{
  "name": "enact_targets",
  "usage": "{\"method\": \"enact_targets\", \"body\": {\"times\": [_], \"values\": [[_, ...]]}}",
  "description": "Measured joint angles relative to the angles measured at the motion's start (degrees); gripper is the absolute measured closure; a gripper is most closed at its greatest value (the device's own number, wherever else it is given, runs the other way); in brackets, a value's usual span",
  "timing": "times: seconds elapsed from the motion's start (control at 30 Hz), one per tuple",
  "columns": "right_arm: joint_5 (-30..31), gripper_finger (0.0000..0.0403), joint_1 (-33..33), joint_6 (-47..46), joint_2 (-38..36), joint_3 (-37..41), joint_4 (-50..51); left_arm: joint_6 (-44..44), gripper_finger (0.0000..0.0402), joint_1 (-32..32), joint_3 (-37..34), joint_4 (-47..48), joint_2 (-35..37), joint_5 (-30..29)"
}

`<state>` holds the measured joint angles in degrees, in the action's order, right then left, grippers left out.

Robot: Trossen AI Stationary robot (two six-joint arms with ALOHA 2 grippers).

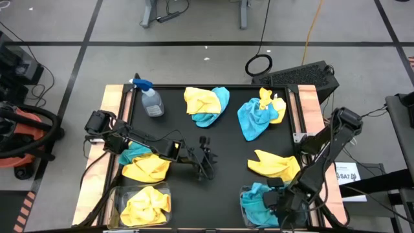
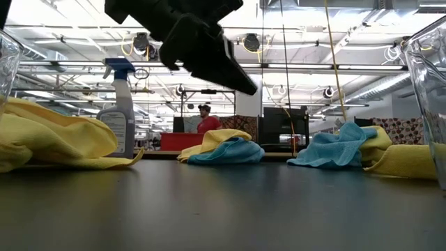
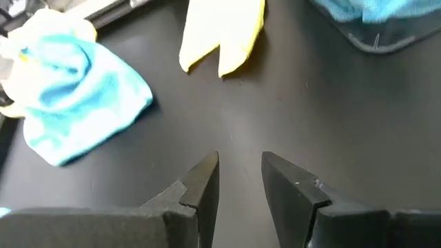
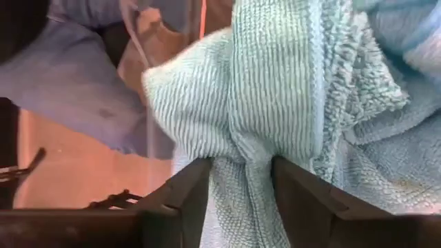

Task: Sort microfiber towel by color & place in baskets
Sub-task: Put the blue towel into the right transparent bin, then put the yellow towel into the left transparent bin

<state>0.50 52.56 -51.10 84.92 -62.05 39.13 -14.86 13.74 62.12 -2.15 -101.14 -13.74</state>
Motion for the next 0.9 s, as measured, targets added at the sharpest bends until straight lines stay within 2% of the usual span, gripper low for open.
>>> {"method": "enact_targets", "body": {"times": [0.3,0.5,0.7,0.9], "values": [[3.23,0.0234,-0.02,1.02,-4.97,-0.32,-0.24,-2.71,0.0284,-1.39,1.39,2.18,0.02,-0.4],[6.14,0.0234,0.01,2.93,-7.93,-0.34,0.09,-5.15,0.0284,-2.29,5.05,14.78,0.02,-7.38],[13.05,0.0234,-0.84,8.83,-10.45,-0.36,1.45,-3.23,0.0284,-3.39,9.16,29.84,0.02,-7.81],[20.89,0.0234,-2.91,11.15,-11.84,-0.38,8.5,2.36,0.0283,-4.97,10.68,44.09,0.02,-7.77]]}}
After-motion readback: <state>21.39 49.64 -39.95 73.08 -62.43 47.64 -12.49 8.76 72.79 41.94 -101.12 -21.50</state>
